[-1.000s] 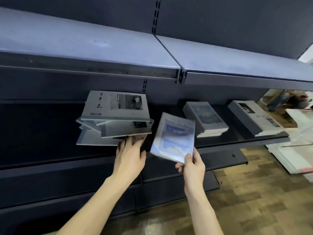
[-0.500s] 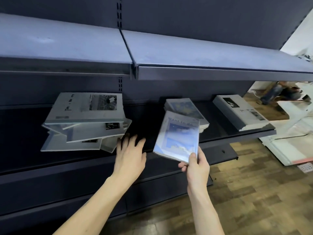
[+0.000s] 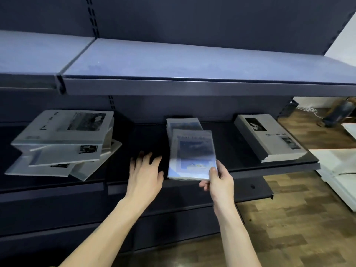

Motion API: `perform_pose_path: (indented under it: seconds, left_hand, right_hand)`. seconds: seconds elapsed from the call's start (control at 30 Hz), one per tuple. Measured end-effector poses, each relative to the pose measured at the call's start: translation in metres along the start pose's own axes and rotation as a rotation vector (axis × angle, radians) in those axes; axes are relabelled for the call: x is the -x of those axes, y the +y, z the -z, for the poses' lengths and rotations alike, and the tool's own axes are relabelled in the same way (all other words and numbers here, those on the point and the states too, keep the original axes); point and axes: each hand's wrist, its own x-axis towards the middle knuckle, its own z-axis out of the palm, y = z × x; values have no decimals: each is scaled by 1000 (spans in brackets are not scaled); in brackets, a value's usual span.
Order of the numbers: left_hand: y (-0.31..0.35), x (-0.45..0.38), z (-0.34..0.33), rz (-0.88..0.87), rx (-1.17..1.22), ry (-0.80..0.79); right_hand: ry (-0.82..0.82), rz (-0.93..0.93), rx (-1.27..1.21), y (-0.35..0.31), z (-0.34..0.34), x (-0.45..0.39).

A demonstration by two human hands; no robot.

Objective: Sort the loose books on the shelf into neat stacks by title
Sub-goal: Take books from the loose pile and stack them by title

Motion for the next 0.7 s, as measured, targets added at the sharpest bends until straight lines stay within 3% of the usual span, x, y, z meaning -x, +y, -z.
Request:
perform_pose_path:
  seconds: [0.47,0.7]
  left_hand:
    - [42,-6,-1,214,-22,4]
    - [46,-18,3,266,-15,-19]
  right_hand:
    - [-264,182,303,-21,32,-79]
    - [-283,361,511,-10,23,-99]
